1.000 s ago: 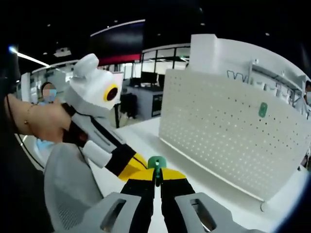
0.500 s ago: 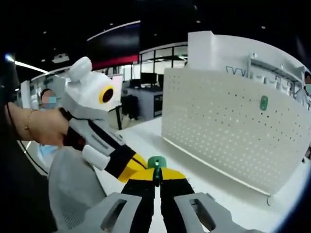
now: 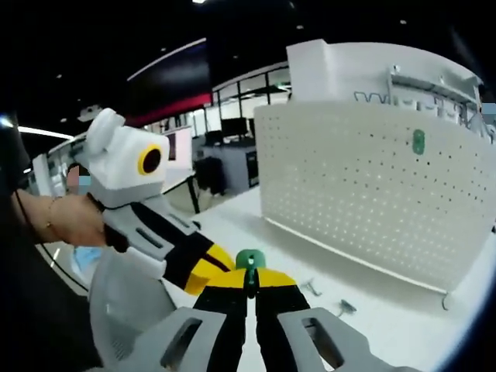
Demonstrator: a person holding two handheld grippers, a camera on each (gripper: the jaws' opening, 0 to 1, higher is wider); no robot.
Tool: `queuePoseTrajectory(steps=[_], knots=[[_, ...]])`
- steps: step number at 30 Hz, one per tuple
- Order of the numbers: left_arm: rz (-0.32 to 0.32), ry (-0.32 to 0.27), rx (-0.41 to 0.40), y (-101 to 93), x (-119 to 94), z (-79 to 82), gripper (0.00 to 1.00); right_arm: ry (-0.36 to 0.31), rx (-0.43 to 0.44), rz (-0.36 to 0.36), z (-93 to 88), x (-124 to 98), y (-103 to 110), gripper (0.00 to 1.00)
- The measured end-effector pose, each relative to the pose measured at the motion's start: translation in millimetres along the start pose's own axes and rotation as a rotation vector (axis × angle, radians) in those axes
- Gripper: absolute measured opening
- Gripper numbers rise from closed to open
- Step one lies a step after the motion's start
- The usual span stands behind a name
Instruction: Insert the hook assembly into the mounting plate slot until the hook locks in place.
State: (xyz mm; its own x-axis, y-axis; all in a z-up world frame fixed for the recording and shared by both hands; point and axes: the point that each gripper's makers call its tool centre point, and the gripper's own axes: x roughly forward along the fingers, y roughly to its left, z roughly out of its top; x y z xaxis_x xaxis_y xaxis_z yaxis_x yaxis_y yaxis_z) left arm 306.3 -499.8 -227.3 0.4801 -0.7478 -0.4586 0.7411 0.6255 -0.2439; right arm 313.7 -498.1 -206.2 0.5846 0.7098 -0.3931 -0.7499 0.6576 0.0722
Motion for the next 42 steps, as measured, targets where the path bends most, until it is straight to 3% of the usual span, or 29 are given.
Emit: queuePoseTrajectory(steps=[5,13,18,23,28,33,38,42], knots=[[0.002,-0.025,0.034,1.3,-5.8,1.9,0.03,-0.011,0.007,0.009,4.8,0.6,3.4,0.00],[-0.012,-0.061,0.001,-2.2,-8.7,5.6,0.08,-0.025,0.013,0.013,7.7,0.2,4.8,0.00],[0.010,-0.052,-0.016,1.1,-8.3,2.7,0.18,-0.035,0.010,-0.003,9.5,-2.1,0.1,0.00],[0.030,-0.082,-0.030,2.0,-12.2,6.5,0.34,-0.040,0.021,-0.021,8.7,-4.5,-5.9,0.00],[0.042,-0.099,-0.022,1.1,-16.7,11.7,0.37,-0.046,0.029,-0.029,9.7,-5.6,-9.0,0.00],[0.038,-0.124,-0.021,-3.6,-20.0,16.4,0.48,-0.045,0.026,-0.028,9.4,-4.9,-9.6,0.00],[0.046,-0.142,-0.010,-6.2,-18.9,17.7,0.69,-0.050,0.031,-0.027,10.9,-4.6,-9.3,0.00],[0.033,-0.147,-0.010,-10.8,-18.6,18.2,0.75,-0.052,0.029,-0.029,11.6,-4.4,-9.9,0.00]])
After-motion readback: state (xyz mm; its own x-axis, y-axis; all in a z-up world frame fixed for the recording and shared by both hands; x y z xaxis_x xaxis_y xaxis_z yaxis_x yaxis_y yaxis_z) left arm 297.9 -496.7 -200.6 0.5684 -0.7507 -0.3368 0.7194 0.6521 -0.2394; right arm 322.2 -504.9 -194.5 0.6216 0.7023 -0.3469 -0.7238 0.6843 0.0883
